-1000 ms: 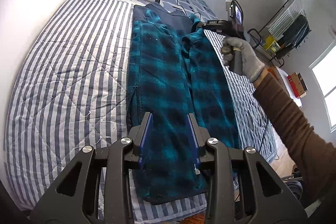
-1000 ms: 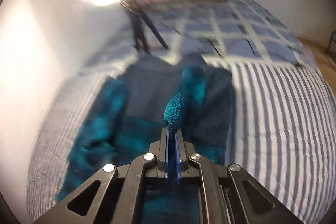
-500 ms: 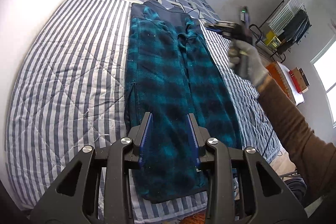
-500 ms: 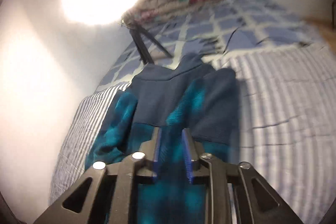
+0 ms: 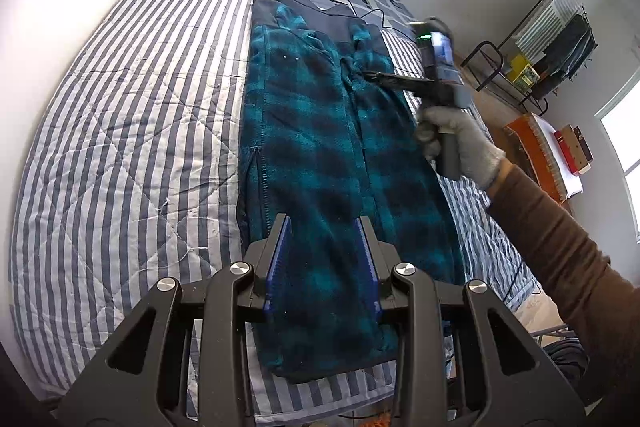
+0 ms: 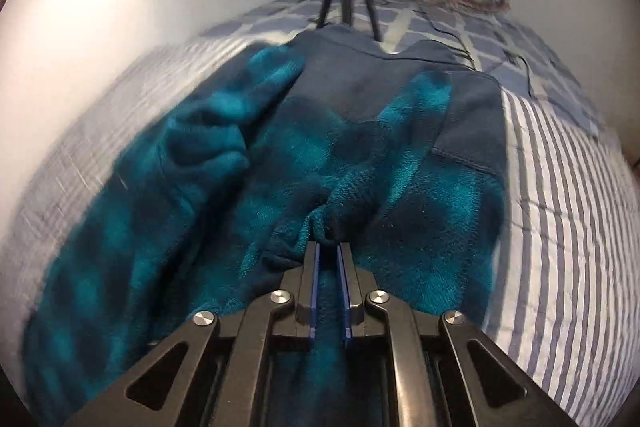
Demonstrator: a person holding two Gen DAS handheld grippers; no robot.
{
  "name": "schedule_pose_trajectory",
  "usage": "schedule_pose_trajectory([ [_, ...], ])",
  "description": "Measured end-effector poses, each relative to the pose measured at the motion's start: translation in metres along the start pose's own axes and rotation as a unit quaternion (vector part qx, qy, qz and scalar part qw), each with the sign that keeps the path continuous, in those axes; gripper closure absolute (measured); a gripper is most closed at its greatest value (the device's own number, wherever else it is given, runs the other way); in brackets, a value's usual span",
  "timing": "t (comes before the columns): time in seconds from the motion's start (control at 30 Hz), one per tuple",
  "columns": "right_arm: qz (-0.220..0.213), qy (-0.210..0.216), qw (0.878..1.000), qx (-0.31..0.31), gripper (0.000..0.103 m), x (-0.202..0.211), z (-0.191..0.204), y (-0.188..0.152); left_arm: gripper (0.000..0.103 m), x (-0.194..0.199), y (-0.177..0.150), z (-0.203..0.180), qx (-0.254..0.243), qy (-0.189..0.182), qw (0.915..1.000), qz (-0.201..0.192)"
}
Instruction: Fold large clothes
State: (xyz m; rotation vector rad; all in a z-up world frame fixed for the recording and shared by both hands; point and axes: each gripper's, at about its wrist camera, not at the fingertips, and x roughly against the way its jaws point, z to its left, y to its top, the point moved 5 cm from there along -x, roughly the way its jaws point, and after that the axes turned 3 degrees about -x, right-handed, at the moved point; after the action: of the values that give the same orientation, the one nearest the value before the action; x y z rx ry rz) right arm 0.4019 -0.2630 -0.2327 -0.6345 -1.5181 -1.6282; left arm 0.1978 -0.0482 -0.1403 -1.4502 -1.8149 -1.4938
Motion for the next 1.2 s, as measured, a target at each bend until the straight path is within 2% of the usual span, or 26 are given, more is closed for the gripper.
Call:
schedule_pose_trajectory([
  [0.03, -0.012, 0.016, 1.000, -0.020, 0.078, 0.015, -0.004, -0.002, 0.071, 0.002, -0.001, -0.001, 0.000, -0.004, 1.0000, -0.002],
  [0.07, -0.023, 0.030, 0.999, -0.033, 0.077, 0.032, -0.006, -0.008, 0.071, 0.004, -0.002, -0.001, -0.001, -0.007, 1.0000, -0.005],
  [0.27, -0.033, 0.048, 0.997, -0.053, 0.077, 0.116, -0.001, -0.068, 0.071, 0.007, -0.014, 0.001, 0.001, -0.015, 0.9999, -0.008],
  [0.33, -0.027, 0.056, 0.996, -0.063, 0.077, 0.131, 0.005, -0.092, 0.071, 0.005, -0.019, 0.000, 0.003, -0.021, 0.9998, -0.006],
  [0.47, 0.002, 0.067, 0.996, -0.063, 0.078, 0.142, 0.030, -0.146, 0.071, -0.001, -0.039, -0.002, 0.006, -0.028, 0.9996, 0.000],
  [0.57, 0.035, 0.065, 0.996, -0.042, 0.078, 0.137, 0.054, -0.188, 0.071, -0.010, -0.056, -0.005, -0.016, -0.023, 0.9995, 0.012],
  [0.63, 0.070, 0.031, 0.997, -0.008, 0.078, 0.118, 0.067, -0.223, 0.071, -0.017, -0.065, -0.004, -0.016, -0.020, 0.9993, 0.026],
  [0.67, 0.039, 0.012, 0.999, 0.008, 0.078, 0.122, 0.072, -0.229, 0.071, -0.021, -0.071, 0.000, -0.011, -0.018, 0.9992, 0.034],
  [0.7, 0.042, 0.007, 0.999, 0.003, 0.078, 0.124, 0.074, -0.229, 0.071, -0.024, -0.075, 0.004, -0.002, -0.018, 0.9991, 0.039],
  [0.77, 0.047, 0.032, 0.998, -0.026, 0.078, 0.136, 0.074, -0.226, 0.071, -0.027, -0.082, 0.013, 0.014, -0.021, 0.9987, 0.044],
  [0.87, 0.031, 0.038, 0.999, -0.016, 0.077, 0.168, 0.080, -0.231, 0.070, -0.026, -0.089, 0.028, 0.036, -0.022, 0.9981, 0.045],
  [0.9, 0.021, 0.039, 0.999, -0.013, 0.069, 0.181, 0.082, -0.235, 0.063, -0.025, -0.090, 0.033, 0.046, -0.028, 0.9975, 0.045],
  [0.93, 0.010, 0.039, 0.999, -0.015, 0.055, 0.194, 0.081, -0.240, 0.051, -0.024, -0.092, 0.037, 0.054, -0.034, 0.9970, 0.044],
  [1.0, -0.009, 0.038, 0.999, -0.025, 0.036, 0.213, 0.075, -0.252, 0.043, -0.022, -0.097, 0.050, 0.098, -0.059, 0.9926, 0.041],
  [1.1, -0.001, 0.044, 0.997, -0.058, 0.034, 0.226, 0.056, -0.272, 0.043, -0.026, -0.103, 0.058, 0.139, -0.092, 0.9844, 0.055],
  [1.2, 0.020, 0.075, 0.990, -0.120, 0.034, 0.232, 0.036, -0.297, 0.043, -0.033, -0.107, 0.060, 0.161, -0.118, 0.9772, 0.073],
])
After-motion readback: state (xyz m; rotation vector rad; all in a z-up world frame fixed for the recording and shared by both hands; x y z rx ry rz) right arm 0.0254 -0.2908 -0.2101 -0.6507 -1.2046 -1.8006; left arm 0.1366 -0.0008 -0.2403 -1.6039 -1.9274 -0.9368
